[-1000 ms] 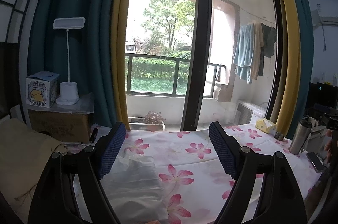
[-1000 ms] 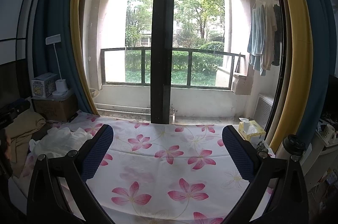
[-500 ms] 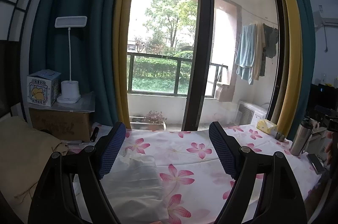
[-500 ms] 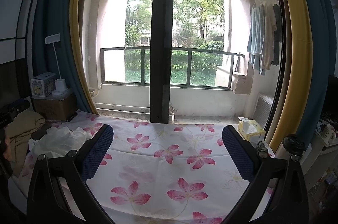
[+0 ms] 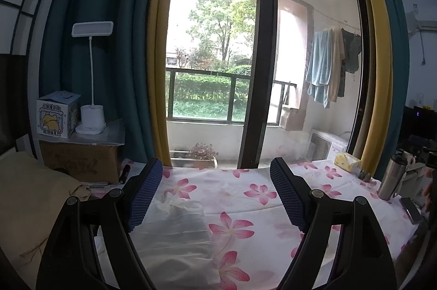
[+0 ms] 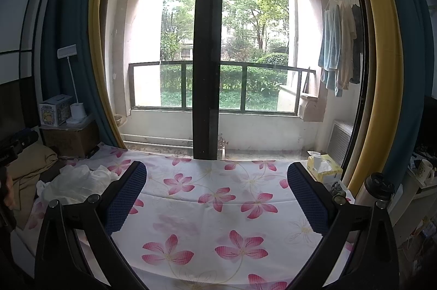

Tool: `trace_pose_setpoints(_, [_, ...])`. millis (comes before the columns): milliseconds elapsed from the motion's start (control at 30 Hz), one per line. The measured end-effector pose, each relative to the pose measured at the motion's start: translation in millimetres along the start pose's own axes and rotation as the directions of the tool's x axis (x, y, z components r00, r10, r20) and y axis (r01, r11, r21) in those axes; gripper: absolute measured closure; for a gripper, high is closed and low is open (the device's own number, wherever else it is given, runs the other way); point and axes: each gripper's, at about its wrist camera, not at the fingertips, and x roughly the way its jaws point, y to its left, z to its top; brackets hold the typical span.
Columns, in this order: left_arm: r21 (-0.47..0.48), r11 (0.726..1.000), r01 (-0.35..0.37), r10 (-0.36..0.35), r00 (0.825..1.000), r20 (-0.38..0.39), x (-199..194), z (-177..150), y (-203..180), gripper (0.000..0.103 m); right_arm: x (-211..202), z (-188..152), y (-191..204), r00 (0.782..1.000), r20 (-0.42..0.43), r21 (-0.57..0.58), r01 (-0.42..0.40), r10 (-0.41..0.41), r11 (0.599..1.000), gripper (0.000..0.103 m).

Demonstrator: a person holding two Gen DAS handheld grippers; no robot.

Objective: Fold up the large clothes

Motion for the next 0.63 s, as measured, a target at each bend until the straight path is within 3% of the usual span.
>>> trace_pose_setpoints(633, [0.033,0.999,0.015,-0.014,0.999,-0.031,7.7,-4.1,-4.4,0.020,1.9,-1.4,-1.2,1.000,-0.005,0.005,0.002,-0.002,1.000,0.001])
